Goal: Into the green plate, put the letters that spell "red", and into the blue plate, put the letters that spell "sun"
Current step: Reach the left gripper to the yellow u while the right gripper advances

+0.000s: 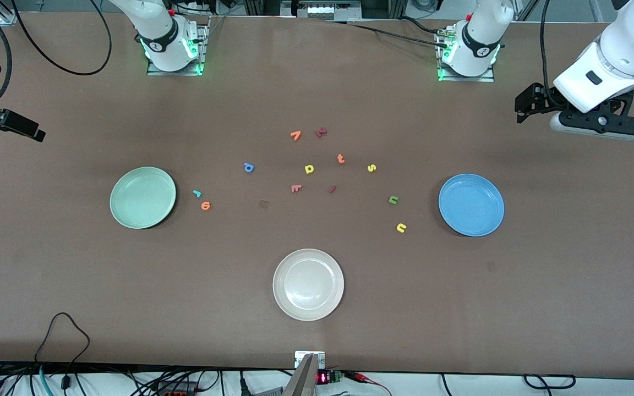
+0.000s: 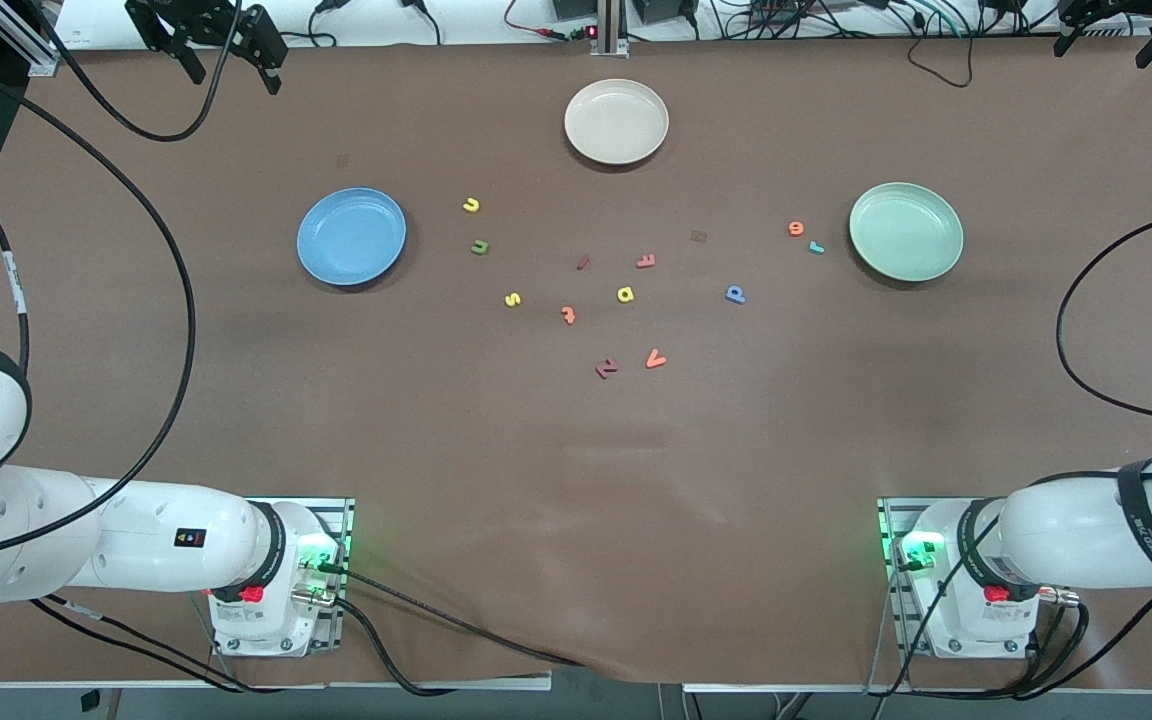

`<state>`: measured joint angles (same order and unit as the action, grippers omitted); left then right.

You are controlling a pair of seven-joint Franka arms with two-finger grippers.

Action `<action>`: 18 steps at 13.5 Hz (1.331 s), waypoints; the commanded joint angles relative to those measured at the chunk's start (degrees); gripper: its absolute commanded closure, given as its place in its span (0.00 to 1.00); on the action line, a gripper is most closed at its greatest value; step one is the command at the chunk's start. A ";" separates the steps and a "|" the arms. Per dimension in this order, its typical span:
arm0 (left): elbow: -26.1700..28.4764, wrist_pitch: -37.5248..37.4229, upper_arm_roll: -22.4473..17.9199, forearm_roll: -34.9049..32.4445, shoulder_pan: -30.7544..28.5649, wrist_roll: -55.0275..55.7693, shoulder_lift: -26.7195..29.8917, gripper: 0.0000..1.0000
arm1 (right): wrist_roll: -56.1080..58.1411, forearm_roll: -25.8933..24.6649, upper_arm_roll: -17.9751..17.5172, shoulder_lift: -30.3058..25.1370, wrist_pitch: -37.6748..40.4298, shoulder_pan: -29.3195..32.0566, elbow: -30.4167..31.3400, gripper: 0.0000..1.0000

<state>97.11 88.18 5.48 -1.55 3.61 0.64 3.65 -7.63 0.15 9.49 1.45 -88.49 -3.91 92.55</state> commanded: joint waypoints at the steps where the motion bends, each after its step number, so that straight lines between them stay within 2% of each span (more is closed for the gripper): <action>1: -2.19 -1.52 -0.21 0.23 -0.27 -1.34 -1.02 0.00 | -0.72 0.03 -0.08 -1.18 -0.37 0.13 1.14 0.00; 6: -2.28 -2.04 -0.30 0.23 -0.27 -1.43 -1.46 0.00 | -0.81 0.03 0.01 -1.10 -0.54 0.22 1.14 0.00; 8: -2.45 -5.64 0.14 0.40 0.26 -1.34 -2.86 0.00 | -0.81 0.11 0.01 -0.83 -0.54 0.22 1.14 0.00; 13: -3.16 -7.68 0.23 1.01 3.77 1.19 -10.32 0.00 | 0.25 0.81 -0.17 2.77 -0.63 -0.39 0.52 0.00; 15: -3.33 -2.26 0.32 1.02 6.22 7.59 -15.05 0.00 | 0.16 0.99 -0.17 5.31 -0.63 -2.93 0.52 0.00; 18: -4.03 8.90 0.32 0.31 9.74 7.54 -22.61 0.00 | 0.25 1.08 -0.17 9.09 -2.29 -4.61 0.61 0.00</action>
<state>96.70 93.04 6.11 -1.43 11.18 7.19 -12.77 -7.71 0.32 9.02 8.43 -89.38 -7.50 93.30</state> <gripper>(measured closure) 0.000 0.000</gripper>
